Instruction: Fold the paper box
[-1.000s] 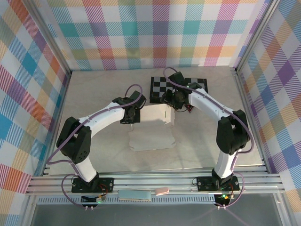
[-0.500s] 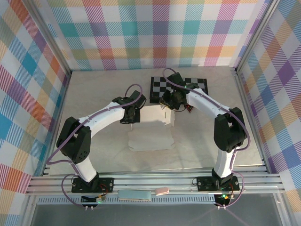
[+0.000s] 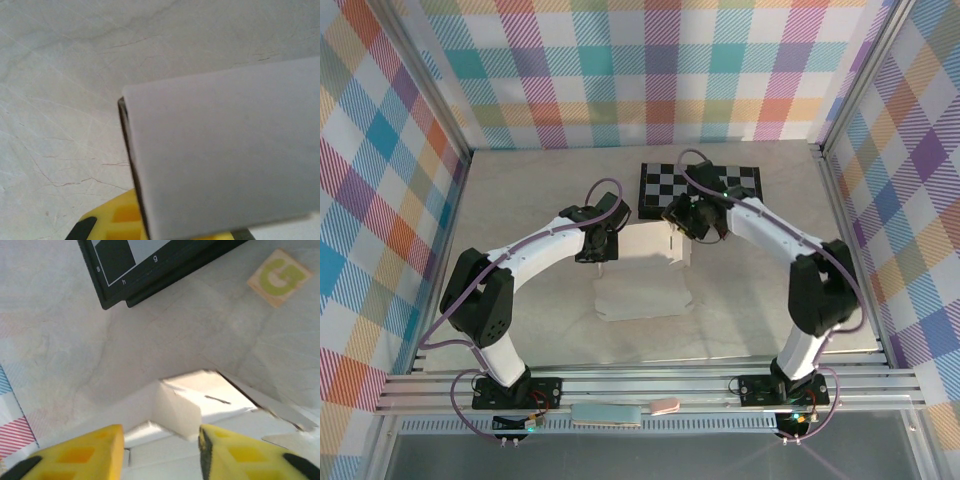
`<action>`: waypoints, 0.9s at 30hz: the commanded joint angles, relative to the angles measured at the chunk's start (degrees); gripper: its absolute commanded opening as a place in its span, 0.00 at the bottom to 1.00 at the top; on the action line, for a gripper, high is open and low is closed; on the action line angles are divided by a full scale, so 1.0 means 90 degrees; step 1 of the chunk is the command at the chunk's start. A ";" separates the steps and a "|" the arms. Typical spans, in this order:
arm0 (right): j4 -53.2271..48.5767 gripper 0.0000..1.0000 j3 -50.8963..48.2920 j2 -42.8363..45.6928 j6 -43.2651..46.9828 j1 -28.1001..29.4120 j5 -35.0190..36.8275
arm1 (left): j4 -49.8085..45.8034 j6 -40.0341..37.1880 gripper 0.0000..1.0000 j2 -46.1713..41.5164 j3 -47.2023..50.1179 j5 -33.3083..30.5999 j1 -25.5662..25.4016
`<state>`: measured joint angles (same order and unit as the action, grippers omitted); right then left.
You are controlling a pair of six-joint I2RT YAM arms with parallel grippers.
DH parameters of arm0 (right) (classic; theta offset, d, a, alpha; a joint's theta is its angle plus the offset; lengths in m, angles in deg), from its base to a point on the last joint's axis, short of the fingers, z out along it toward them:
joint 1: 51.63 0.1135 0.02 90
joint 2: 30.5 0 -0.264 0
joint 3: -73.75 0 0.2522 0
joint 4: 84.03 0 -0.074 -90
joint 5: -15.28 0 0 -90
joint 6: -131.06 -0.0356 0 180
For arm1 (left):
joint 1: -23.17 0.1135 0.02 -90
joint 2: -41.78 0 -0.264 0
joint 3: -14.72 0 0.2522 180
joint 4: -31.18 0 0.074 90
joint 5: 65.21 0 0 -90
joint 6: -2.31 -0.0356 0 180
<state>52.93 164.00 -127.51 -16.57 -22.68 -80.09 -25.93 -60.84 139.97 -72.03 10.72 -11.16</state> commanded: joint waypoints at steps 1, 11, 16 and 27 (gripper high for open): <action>0.0524 0.48 -0.0730 0.1038 0.0300 0.0034 0.0215 | -0.0112 0.0024 0.00 -0.0179 0.0064 -0.0023 0.0052; 0.1624 0.41 -0.2702 0.1475 0.0441 0.0305 -0.0214 | -0.0105 -0.0080 0.00 -0.0171 -0.0001 -0.0059 0.0045; 0.2084 0.45 -0.2745 0.0815 0.0621 0.0299 -0.0142 | -0.0144 -0.0132 0.00 -0.0092 -0.0066 -0.0050 0.0045; 0.2016 0.45 -0.2704 0.0238 0.0670 0.0300 0.0185 | -0.0187 -0.0225 0.00 -0.0053 -0.0171 -0.0073 0.0046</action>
<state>70.46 139.39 -125.37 -11.98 -20.06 -79.78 -25.93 -61.63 139.97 -72.07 10.70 -11.16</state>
